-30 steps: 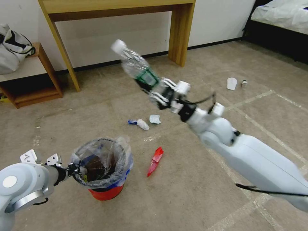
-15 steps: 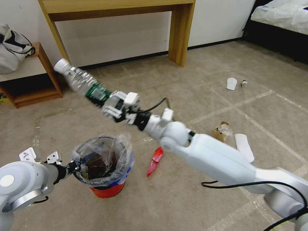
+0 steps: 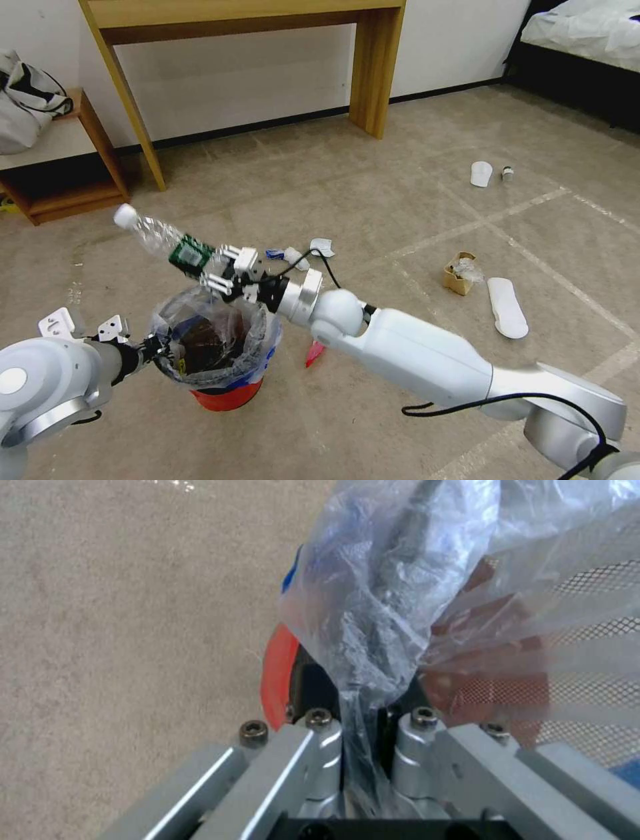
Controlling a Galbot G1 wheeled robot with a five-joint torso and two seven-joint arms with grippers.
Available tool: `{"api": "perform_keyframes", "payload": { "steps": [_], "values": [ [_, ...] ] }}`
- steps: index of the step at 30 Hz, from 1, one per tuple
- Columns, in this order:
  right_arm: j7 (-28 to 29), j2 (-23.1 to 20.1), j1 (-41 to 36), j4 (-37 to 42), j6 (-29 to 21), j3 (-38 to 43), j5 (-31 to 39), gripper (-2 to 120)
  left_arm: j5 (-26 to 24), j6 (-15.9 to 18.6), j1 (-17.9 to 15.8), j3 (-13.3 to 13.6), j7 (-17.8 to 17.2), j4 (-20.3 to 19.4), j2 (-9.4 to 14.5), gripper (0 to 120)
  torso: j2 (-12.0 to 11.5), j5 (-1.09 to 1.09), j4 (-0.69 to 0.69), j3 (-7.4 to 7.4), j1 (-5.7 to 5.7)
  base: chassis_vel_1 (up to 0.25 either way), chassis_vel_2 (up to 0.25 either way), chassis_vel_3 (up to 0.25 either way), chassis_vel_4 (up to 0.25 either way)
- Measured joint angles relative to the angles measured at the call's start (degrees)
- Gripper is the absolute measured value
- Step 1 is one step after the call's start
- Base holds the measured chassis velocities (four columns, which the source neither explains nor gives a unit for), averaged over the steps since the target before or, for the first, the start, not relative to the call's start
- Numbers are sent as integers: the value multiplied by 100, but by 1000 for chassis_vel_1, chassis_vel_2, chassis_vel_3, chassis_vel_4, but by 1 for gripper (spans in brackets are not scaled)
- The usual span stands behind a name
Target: Pick up the trash bin and place the garbage on the floor into it.
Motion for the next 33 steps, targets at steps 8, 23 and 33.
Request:
{"api": "perform_keyframes", "payload": {
  "steps": [8,23,33],
  "values": [
    [-98,-1297,627,298,97,-438,64,35,293,-115,17,21,-18,37,10,5,0,0,-3,0,0,0,0,0,0],
    [-359,-2396,2563,1295,10,-1903,867,35,436,-73,12,40,0,36,35,5,0,1,-2,0,0,0,0,0,0],
    [-656,-2016,3618,1139,-175,-2577,748,34,691,-48,-3,49,60,1,25,5,0,-1,1,0,0,0,0,0,0]
  ]
}}
